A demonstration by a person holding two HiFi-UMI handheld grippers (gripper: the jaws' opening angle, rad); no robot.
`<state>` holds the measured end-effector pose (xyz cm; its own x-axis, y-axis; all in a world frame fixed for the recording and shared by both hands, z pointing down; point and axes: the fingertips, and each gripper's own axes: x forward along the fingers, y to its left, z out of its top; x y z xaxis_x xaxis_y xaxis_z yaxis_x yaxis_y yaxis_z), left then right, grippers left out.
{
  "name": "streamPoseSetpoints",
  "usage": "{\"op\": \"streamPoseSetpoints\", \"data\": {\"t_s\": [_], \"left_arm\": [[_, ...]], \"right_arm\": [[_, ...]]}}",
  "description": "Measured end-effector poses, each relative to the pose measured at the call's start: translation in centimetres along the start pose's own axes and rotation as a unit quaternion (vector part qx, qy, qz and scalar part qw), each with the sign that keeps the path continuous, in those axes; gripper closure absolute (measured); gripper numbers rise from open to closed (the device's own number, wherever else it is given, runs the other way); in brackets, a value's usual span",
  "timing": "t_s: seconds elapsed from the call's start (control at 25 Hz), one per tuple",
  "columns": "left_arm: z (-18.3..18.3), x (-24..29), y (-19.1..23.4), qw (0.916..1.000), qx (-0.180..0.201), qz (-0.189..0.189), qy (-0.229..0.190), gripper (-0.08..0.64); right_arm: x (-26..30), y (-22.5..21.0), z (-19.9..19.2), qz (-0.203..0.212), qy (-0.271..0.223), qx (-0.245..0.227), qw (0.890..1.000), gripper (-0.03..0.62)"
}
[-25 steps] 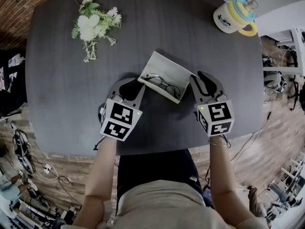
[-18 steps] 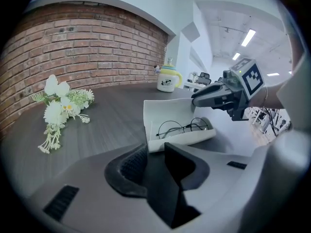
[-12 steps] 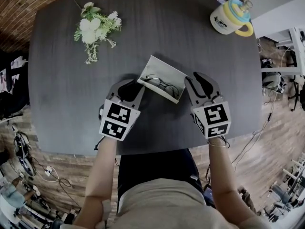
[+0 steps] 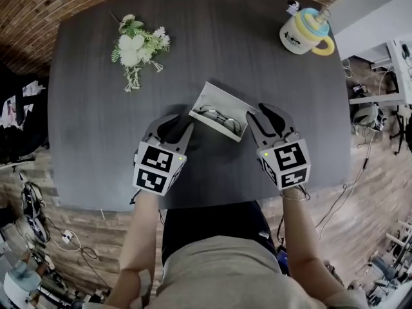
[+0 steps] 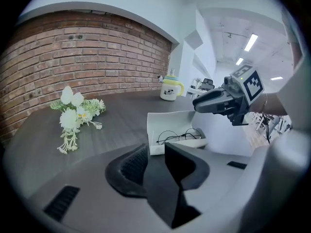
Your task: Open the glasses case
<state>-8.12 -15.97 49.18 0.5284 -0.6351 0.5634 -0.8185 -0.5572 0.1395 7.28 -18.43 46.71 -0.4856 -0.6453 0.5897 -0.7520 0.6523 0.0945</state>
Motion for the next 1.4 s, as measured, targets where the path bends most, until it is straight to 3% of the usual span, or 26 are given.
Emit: {"op": "streamPoseSetpoints", "data": {"t_s": [0.36,0.6,0.88,1.24,1.4], "left_arm": [[3.3,-3.6,-1.3,0.9987,0.031,0.01,-0.038,0.453],[6.2,-5.6,-2.1,0.9959,0.032,0.017,-0.083,0.484],[7.1,-7.4,-4.3,0.994,0.044,0.007,-0.1,0.505],[6.6,-7.9,-7.7,0.992,0.065,-0.012,-0.107,0.515],[6.5,-8.1,-8.8,0.9905,0.054,-0.02,-0.125,0.515]], "right_arm": [[-2.7,0.8,3.2,0.001,-0.042,0.0,0.999,0.485],[-4.5,1.8,5.0,0.002,-0.06,-0.021,0.998,0.584],[-6.1,3.5,5.9,0.011,-0.066,-0.034,0.997,0.584],[-6.9,6.3,5.1,0.027,-0.073,-0.008,0.997,0.584],[-7.2,7.1,4.3,0.048,-0.077,0.071,0.993,0.584]]}}
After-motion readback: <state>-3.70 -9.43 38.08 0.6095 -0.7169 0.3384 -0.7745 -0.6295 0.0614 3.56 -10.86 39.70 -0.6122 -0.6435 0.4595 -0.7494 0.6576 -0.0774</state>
